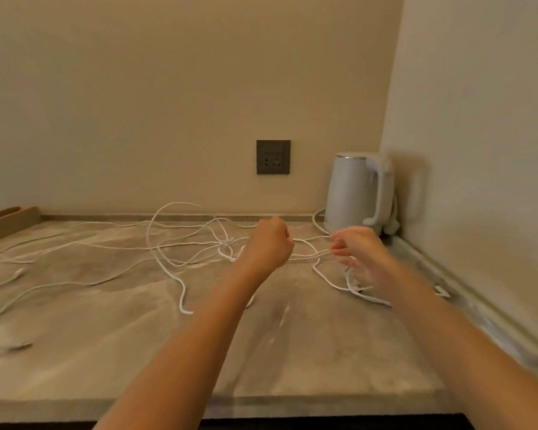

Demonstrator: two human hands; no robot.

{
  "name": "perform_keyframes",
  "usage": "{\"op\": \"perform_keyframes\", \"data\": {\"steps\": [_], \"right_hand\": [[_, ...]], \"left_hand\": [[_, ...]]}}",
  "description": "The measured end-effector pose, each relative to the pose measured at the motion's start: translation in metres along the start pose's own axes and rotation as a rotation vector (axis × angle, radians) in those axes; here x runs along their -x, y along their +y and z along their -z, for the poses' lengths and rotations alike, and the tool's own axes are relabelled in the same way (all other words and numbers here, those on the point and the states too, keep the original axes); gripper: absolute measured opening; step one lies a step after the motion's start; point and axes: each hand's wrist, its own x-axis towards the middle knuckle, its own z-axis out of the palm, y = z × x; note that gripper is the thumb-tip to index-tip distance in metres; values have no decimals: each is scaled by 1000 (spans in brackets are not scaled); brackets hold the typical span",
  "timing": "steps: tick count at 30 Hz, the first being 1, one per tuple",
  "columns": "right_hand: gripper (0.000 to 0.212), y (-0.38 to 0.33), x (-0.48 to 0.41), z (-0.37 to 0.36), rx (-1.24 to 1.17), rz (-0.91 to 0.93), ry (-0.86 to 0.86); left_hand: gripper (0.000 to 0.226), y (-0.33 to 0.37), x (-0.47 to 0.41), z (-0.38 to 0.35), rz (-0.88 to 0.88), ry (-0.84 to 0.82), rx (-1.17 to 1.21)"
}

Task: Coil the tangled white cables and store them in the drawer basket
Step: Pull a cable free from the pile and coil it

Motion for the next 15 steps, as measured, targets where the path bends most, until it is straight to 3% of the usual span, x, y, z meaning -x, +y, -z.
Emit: {"op": "perform_keyframes", "data": {"steps": [3,6,11,15], "right_hand": [[15,20,-18,24,303,51,71],[7,32,-23,37,538,37,7],[15,36,-24,41,423,6,-120],[37,39,-30,43,233,13,-148]], "left_hand": [[22,12,-11,-24,-49,-61,-6],[26,18,-15,-44,-72,-99,17],[32,30,-18,-61,-106,-213,92],[20,33,-22,-69,4,-309,320]]}}
